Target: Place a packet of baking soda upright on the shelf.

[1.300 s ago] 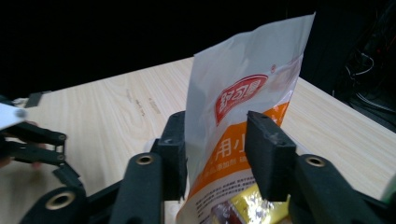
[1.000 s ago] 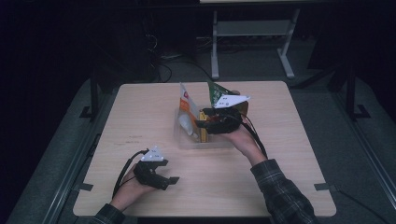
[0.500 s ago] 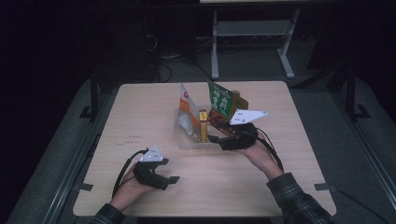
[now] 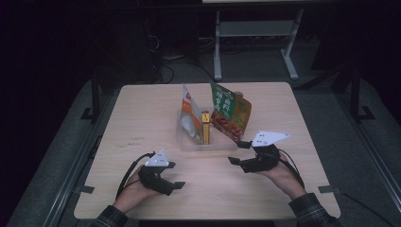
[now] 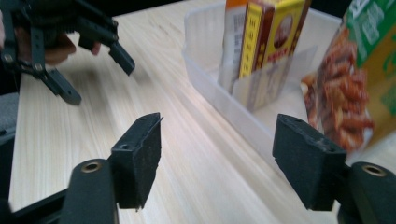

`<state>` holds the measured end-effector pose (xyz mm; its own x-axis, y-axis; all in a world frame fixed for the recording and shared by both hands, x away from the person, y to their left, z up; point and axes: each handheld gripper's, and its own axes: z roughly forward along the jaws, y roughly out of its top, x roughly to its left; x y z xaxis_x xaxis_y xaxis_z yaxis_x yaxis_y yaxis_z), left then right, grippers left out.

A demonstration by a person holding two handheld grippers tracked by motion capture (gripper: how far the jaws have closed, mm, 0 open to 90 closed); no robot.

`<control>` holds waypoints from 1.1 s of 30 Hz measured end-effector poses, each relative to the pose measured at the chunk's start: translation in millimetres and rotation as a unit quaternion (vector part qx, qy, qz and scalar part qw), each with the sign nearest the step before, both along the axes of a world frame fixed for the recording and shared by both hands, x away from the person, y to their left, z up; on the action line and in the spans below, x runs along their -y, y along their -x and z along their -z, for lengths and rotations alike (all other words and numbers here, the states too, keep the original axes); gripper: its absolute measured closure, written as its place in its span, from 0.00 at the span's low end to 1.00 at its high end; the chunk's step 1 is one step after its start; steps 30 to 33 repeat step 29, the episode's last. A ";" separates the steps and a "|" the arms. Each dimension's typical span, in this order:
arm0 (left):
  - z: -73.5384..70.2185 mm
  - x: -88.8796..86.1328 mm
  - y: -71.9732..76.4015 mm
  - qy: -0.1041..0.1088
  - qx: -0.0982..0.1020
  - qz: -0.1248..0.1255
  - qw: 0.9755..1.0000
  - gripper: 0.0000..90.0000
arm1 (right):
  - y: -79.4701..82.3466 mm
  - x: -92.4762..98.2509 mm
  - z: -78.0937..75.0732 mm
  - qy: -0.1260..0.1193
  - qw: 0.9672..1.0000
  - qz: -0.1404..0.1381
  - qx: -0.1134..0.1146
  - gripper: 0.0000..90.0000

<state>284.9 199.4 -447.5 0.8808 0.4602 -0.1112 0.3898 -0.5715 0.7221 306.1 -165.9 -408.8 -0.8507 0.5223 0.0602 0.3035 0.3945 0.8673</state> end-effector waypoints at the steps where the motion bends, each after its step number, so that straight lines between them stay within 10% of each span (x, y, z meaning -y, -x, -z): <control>1: 0.7 1.2 0.4 0.002 -0.001 0.001 1.000 0.18 | 2.5 1.5 2.1 -0.002 1.000 0.002 -0.005 0.35; 19: 8.7 11.8 3.8 -0.027 -0.012 0.042 0.999 0.18 | 18.5 11.8 41.9 0.082 0.996 -0.003 -0.046 0.24; 33: 9.2 12.0 3.6 -0.028 -0.012 0.043 0.999 0.18 | 19.0 11.4 41.1 0.081 0.996 -0.005 -0.045 0.24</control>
